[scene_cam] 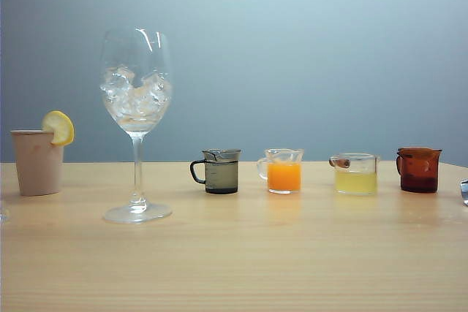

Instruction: Pick up the ice scoop on the desk filled with ice cubes, pour the ice into the goblet, and finally put the scoop back on the table.

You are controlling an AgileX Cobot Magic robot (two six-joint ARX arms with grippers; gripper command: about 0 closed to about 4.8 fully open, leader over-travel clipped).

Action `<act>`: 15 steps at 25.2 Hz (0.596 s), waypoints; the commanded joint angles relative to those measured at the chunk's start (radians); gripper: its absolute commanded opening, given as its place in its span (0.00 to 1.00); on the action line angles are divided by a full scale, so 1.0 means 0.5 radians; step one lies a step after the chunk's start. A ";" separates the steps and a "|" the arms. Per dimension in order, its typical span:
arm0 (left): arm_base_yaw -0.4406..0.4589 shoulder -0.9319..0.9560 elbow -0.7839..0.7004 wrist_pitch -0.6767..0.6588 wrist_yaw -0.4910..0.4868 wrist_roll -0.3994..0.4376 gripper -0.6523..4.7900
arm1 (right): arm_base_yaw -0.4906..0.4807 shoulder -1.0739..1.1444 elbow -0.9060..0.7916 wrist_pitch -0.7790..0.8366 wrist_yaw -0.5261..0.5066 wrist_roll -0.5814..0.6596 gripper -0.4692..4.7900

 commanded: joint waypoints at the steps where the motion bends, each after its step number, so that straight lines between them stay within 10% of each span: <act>1: 0.001 0.001 0.008 0.021 0.001 0.015 0.11 | 0.000 0.000 0.003 0.010 0.002 0.000 0.08; 15: 0.001 0.002 0.008 0.021 0.001 0.015 0.11 | -0.029 -0.035 -0.048 0.086 0.131 -0.003 0.08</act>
